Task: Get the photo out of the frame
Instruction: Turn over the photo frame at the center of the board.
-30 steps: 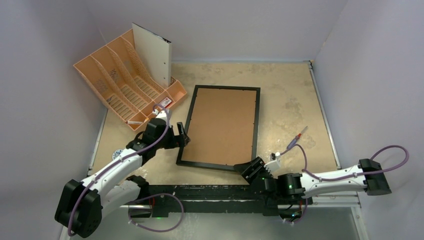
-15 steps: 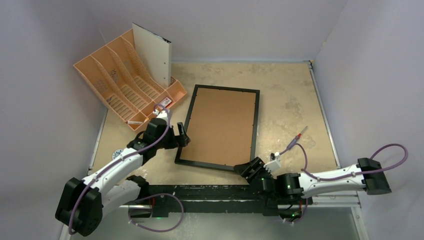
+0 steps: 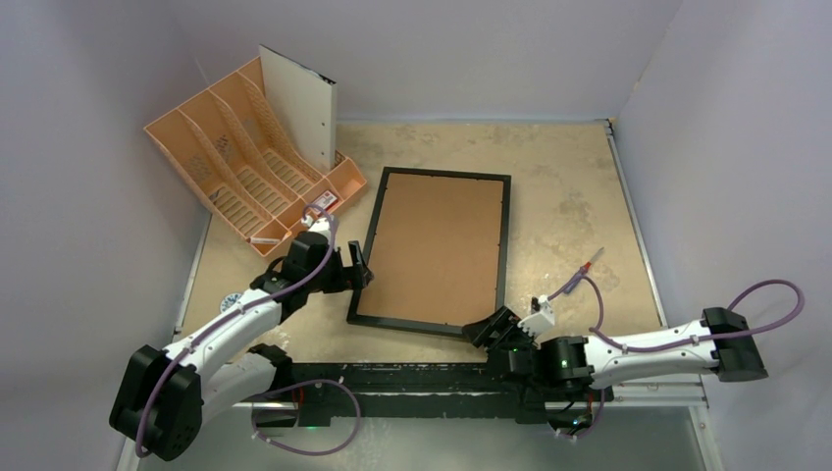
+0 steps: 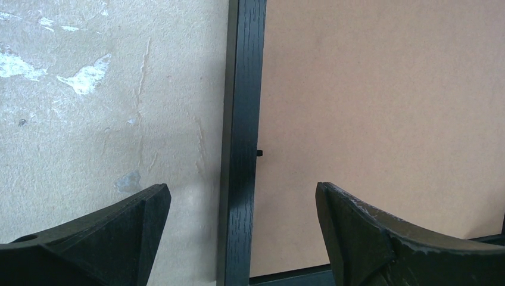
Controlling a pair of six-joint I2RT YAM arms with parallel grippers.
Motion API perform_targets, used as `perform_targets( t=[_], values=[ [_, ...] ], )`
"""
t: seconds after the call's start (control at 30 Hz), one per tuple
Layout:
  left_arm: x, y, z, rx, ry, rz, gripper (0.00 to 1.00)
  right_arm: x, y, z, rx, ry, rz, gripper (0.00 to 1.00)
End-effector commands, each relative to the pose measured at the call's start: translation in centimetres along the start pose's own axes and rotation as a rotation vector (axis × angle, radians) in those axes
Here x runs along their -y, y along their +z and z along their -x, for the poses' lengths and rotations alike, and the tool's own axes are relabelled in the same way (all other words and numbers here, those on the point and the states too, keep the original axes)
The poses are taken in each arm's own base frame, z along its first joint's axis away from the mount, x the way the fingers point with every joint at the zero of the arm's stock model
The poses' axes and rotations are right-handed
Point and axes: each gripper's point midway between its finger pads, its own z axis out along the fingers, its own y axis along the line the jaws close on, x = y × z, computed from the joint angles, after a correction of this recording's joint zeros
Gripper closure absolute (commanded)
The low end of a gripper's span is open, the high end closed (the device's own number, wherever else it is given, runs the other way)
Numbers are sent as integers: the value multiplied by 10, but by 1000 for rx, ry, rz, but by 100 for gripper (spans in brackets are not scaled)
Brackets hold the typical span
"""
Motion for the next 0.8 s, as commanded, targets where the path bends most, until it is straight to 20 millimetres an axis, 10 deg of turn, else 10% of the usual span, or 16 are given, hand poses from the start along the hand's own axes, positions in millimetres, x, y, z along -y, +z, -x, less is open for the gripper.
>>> perform_targets(
  t=[0.0,0.77],
  values=[
    [6,-1,14,35,25,-12,2,4,-5,8,20,-36,-40,22],
    [2,-1,12,22,34,10,2,-10,-18,-13,-99,5,-79,14]
  ],
)
